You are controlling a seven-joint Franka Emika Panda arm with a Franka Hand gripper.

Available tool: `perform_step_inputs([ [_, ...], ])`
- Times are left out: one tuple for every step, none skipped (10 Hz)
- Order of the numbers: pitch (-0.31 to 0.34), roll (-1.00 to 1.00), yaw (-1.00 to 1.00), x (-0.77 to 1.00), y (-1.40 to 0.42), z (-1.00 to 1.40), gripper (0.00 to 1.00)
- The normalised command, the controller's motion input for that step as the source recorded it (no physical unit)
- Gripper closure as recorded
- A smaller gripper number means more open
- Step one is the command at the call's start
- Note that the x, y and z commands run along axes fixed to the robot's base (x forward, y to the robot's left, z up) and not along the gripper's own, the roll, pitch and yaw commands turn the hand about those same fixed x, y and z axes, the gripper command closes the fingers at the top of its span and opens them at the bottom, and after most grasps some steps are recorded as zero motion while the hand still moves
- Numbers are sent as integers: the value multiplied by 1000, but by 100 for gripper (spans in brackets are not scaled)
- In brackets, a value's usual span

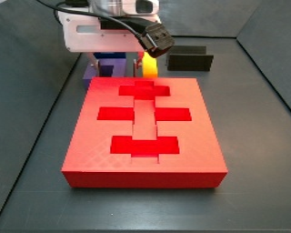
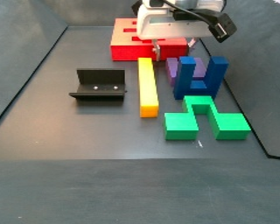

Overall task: Pick up the purple object. Move up. Place the purple object on the fixture. Regrasp the purple object. Move to above the board. Insert the purple object.
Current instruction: Pick up the purple object.

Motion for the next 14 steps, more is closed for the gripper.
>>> perform_step_inputs([
  [0,0,-31,-117,46,-143,0],
  [0,0,-9,-123,126,-77,0],
  [0,14,-11,-200,86,-177,0],
  [0,27,0,-166,71,-194,0],
  [0,0,0,-77,0,-143,0],
  [0,0,0,-20,0,-100,0],
  [0,14,-57,0,-37,-63,0],
  [51,34,-274,134,-31,0,0],
  [83,34,-437,129,-23,0,0],
  [73,34,-420,57,-31,0,0],
  [21,21,-183,0,-6,0,0],
  [20,30,-169,0,-17,0,0],
  [20,33,-146,0,-29,-14,0],
  [11,19,-106,0,-11,-91,0],
])
